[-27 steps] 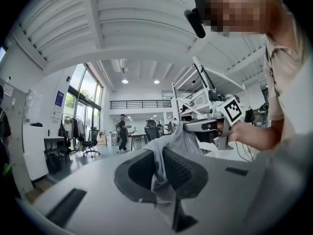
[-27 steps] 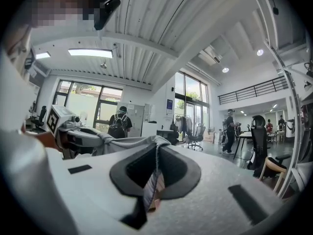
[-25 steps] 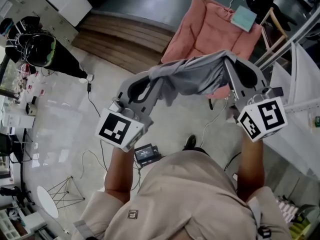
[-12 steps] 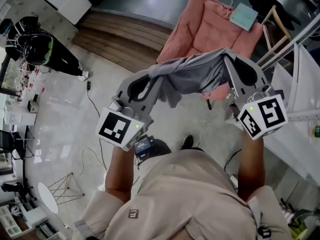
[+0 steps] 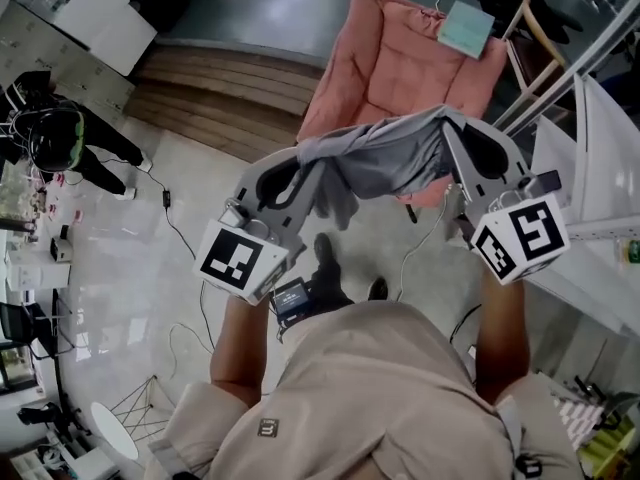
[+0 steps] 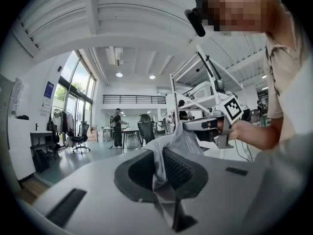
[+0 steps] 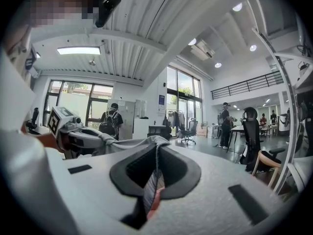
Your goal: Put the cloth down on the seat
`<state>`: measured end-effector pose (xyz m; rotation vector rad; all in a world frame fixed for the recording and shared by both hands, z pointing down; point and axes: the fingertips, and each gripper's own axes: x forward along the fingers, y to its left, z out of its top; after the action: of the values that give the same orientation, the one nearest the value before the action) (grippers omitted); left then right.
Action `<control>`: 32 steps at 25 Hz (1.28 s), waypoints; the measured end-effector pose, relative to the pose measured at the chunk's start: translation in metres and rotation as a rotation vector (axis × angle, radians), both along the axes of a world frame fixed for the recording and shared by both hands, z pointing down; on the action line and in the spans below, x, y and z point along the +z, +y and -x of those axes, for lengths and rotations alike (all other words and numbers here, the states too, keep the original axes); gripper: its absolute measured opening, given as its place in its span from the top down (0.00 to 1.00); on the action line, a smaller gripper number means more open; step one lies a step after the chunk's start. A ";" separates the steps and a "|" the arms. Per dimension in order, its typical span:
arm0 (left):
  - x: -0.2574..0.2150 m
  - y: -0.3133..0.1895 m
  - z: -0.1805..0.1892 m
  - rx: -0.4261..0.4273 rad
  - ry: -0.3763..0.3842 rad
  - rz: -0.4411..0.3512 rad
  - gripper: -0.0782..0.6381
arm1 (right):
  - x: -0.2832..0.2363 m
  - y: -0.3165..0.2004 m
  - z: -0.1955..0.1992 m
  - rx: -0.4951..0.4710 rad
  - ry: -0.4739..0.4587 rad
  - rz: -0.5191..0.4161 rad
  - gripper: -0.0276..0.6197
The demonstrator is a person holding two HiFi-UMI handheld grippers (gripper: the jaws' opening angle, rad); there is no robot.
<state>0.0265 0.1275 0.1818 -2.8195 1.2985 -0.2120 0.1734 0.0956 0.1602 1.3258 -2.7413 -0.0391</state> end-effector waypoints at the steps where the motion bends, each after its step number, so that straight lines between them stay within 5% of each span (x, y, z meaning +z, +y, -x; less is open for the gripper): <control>1: 0.001 -0.008 0.002 0.017 0.008 -0.001 0.85 | 0.000 -0.006 0.001 0.014 0.005 0.000 0.95; 18: 0.009 -0.150 0.053 0.203 0.024 0.032 0.84 | -0.004 -0.122 0.047 0.189 0.033 0.029 0.95; 32: 0.015 -0.211 0.109 0.261 0.051 -0.043 0.84 | -0.004 -0.184 0.106 0.221 0.068 0.005 0.95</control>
<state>-0.0822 -0.0830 0.1964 -2.9350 0.9149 -0.1036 0.0671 -0.0883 0.1566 1.5859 -2.5222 -0.0600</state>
